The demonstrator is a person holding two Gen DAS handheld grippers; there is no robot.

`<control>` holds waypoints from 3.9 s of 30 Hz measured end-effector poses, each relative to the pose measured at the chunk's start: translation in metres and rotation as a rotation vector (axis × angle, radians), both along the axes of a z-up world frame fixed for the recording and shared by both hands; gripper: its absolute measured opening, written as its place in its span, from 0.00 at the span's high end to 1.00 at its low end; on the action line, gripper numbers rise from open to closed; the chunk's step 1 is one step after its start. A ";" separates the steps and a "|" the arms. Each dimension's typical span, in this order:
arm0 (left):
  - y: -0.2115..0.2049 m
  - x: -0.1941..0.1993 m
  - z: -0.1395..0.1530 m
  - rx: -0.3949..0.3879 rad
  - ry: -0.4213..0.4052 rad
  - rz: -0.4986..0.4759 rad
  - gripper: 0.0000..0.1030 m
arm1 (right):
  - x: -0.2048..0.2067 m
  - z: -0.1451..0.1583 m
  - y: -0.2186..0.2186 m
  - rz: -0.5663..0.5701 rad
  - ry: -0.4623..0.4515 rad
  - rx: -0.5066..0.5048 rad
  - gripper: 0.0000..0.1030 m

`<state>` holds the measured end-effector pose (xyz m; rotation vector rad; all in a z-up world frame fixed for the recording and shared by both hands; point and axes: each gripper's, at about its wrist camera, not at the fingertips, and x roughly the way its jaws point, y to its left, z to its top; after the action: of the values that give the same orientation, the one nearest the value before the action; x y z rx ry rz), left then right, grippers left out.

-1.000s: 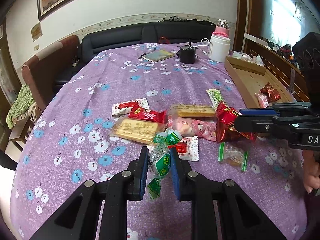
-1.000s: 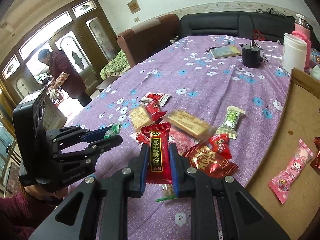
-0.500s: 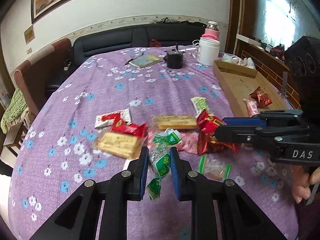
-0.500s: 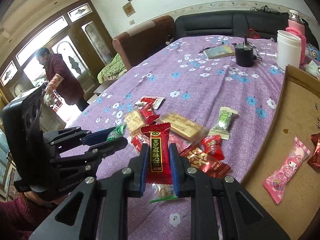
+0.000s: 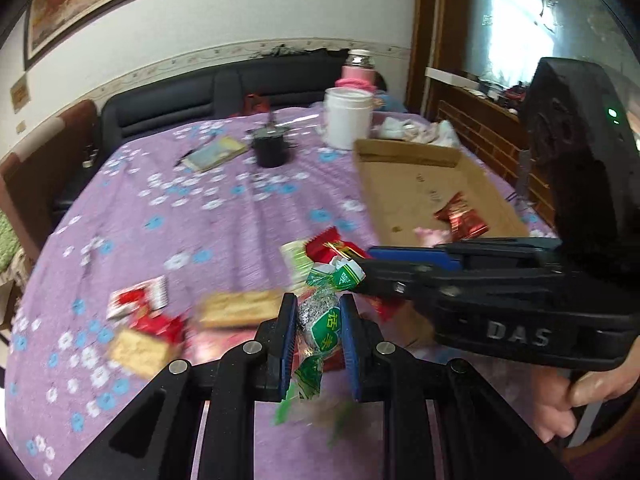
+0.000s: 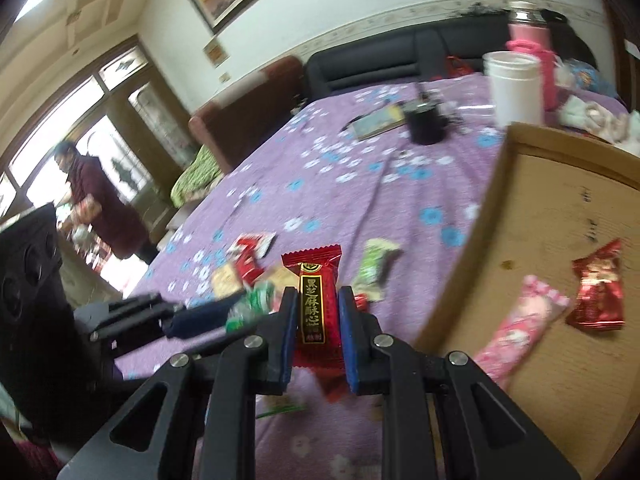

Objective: Organize snacks
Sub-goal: 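Carry both snacks over the tray and release them inside, then grasp the clear zip bag with the right gripper while the left tool moves to the snack pile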

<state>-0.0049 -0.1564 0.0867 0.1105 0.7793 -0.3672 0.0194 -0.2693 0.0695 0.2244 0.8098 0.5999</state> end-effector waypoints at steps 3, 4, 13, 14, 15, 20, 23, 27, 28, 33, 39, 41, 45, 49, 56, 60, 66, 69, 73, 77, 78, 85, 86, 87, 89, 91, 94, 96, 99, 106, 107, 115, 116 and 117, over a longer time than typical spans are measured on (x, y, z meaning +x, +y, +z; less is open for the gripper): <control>-0.026 0.007 0.000 -0.010 0.011 -0.040 0.80 | 0.009 0.001 -0.027 -0.079 0.016 0.024 0.81; -0.032 0.007 0.000 -0.010 0.014 -0.048 0.80 | 0.011 0.001 -0.036 -0.104 0.021 0.033 0.81; -0.101 0.016 -0.017 -0.049 0.080 -0.165 0.80 | 0.031 -0.011 -0.094 -0.318 0.096 0.006 0.81; -0.105 0.016 -0.021 -0.049 0.086 -0.173 0.80 | 0.033 -0.014 -0.098 -0.349 0.108 -0.018 0.81; -0.109 0.016 -0.024 -0.050 0.089 -0.179 0.80 | 0.034 -0.017 -0.100 -0.368 0.113 -0.031 0.81; -0.123 0.014 -0.038 -0.074 0.094 -0.229 0.80 | 0.038 -0.026 -0.109 -0.432 0.143 -0.064 0.81; -0.128 0.012 -0.044 -0.077 0.102 -0.254 0.80 | 0.038 -0.030 -0.112 -0.446 0.152 -0.076 0.81; -0.128 0.014 -0.049 -0.081 0.112 -0.262 0.80 | 0.041 -0.033 -0.112 -0.459 0.159 -0.092 0.81; -0.128 0.014 -0.049 -0.083 0.115 -0.262 0.80 | 0.041 -0.033 -0.112 -0.460 0.161 -0.095 0.81; -0.126 0.014 -0.051 -0.097 0.114 -0.268 0.80 | 0.041 -0.032 -0.112 -0.467 0.159 -0.092 0.80; -0.119 0.017 -0.050 -0.120 0.115 -0.258 0.75 | 0.036 -0.023 -0.113 -0.483 0.124 -0.080 0.80; -0.116 0.015 -0.047 -0.132 0.109 -0.253 0.75 | 0.035 -0.020 -0.115 -0.488 0.116 -0.069 0.80; -0.109 0.011 -0.039 -0.147 0.099 -0.232 0.63 | 0.030 -0.011 -0.116 -0.493 0.077 -0.038 0.80; -0.096 0.006 -0.028 -0.167 0.105 -0.203 0.63 | 0.029 -0.007 -0.115 -0.487 0.060 -0.021 0.80; -0.051 -0.013 -0.013 -0.134 0.077 -0.135 0.63 | 0.027 -0.003 -0.094 -0.419 0.031 -0.028 0.80; -0.007 -0.023 -0.007 -0.135 0.051 -0.070 0.63 | 0.022 0.000 -0.072 -0.345 0.011 -0.036 0.78; 0.079 -0.034 -0.014 -0.145 0.028 0.096 0.62 | 0.012 -0.002 -0.019 -0.128 0.035 -0.009 0.75; 0.125 -0.029 -0.029 -0.147 0.037 0.216 0.62 | 0.002 -0.009 0.017 0.005 0.062 -0.007 0.70; 0.169 -0.017 -0.054 -0.161 0.073 0.369 0.62 | -0.010 -0.026 0.059 0.119 0.110 -0.051 0.68; 0.176 -0.011 -0.075 -0.179 0.112 0.389 0.62 | -0.022 -0.035 0.084 0.217 0.107 -0.148 0.68; 0.177 -0.012 -0.075 -0.184 0.102 0.389 0.62 | -0.023 -0.037 0.085 0.222 0.104 -0.160 0.68; 0.173 -0.012 -0.072 -0.220 0.102 0.356 0.62 | -0.028 -0.047 0.091 0.284 0.109 -0.259 0.59; 0.173 -0.011 -0.072 -0.221 0.105 0.356 0.62 | -0.028 -0.051 0.093 0.286 0.113 -0.270 0.59; 0.174 -0.010 -0.072 -0.224 0.106 0.354 0.62 | -0.029 -0.054 0.095 0.289 0.119 -0.285 0.59; 0.173 -0.007 -0.073 -0.224 0.107 0.354 0.62 | -0.029 -0.056 0.095 0.295 0.104 -0.298 0.59; 0.173 -0.007 -0.073 -0.224 0.107 0.354 0.62 | -0.030 -0.057 0.096 0.294 0.098 -0.303 0.60; 0.173 -0.005 -0.074 -0.222 0.106 0.357 0.62 | -0.032 -0.057 0.097 0.297 0.088 -0.313 0.69; 0.174 -0.005 -0.074 -0.223 0.106 0.357 0.62 | -0.033 -0.057 0.098 0.305 0.087 -0.307 0.70; 0.174 -0.005 -0.075 -0.224 0.107 0.357 0.62 | -0.036 -0.056 0.103 0.312 0.077 -0.314 0.70; 0.174 -0.004 -0.075 -0.221 0.106 0.360 0.61 | -0.039 -0.052 0.103 0.310 0.069 -0.296 0.71; 0.174 -0.004 -0.075 -0.221 0.106 0.361 0.61 | -0.037 -0.050 0.101 0.297 0.067 -0.288 0.71; 0.170 -0.002 -0.074 -0.235 0.128 0.367 0.50 | -0.028 -0.043 0.088 0.238 0.077 -0.232 0.71; 0.170 -0.001 -0.072 -0.251 0.145 0.362 0.50 | -0.027 -0.042 0.086 0.231 0.078 -0.224 0.71; 0.169 0.001 -0.071 -0.264 0.157 0.359 0.50 | -0.025 -0.041 0.084 0.225 0.079 -0.217 0.71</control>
<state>-0.0041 0.0128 0.0160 -0.3062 0.8794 -0.1357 -0.0060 -0.1852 0.0286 -0.0427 0.9769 0.7120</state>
